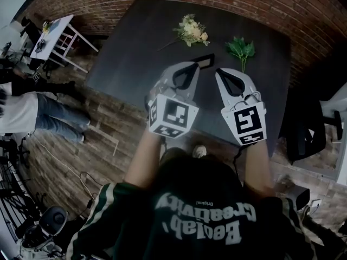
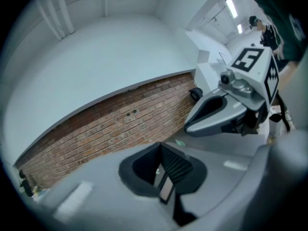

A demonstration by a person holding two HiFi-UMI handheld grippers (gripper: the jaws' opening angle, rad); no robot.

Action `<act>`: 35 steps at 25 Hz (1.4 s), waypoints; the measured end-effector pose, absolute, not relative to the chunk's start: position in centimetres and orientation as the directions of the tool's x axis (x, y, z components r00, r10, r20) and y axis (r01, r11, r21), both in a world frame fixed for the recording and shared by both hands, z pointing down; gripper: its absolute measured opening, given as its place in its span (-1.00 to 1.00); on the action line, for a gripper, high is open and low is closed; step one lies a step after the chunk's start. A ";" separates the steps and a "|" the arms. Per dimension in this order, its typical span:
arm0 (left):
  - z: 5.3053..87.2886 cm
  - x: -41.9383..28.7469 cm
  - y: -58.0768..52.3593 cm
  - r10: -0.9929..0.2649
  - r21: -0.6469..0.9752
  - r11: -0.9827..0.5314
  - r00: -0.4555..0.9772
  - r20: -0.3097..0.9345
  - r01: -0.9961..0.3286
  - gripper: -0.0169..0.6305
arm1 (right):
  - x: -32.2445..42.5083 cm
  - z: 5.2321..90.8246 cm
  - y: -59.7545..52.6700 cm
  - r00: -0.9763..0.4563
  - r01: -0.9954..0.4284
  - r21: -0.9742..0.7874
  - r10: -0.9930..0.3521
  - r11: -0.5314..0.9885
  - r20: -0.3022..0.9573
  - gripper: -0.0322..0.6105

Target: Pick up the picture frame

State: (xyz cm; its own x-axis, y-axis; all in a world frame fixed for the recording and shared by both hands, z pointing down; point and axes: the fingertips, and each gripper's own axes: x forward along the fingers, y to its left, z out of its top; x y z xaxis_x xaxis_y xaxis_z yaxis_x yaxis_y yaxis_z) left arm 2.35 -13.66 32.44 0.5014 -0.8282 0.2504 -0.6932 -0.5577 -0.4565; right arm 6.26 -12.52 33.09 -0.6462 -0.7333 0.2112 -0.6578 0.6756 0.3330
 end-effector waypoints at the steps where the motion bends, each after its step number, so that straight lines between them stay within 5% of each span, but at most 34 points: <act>1: 32.5 2.4 -13.7 -0.828 -0.457 -0.558 0.502 0.251 -0.692 -0.94 | 6.3 33.2 -12.5 -0.646 -0.658 0.332 -0.733 0.676 0.212 -0.88; 35: 34.5 0.0 -17.0 -0.807 -0.425 -0.591 0.513 0.294 -0.686 -0.94 | 4.6 34.9 -15.5 -0.630 -0.673 0.291 -0.733 0.680 0.257 -0.88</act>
State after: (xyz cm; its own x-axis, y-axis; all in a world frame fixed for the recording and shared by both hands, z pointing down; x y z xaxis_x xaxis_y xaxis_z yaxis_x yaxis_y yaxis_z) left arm -0.04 -17.02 34.47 0.5127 -0.8067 0.2939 -0.6860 -0.5907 -0.4247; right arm 4.62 -15.52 34.90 -0.6298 -0.7330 0.2570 -0.6729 0.6801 0.2909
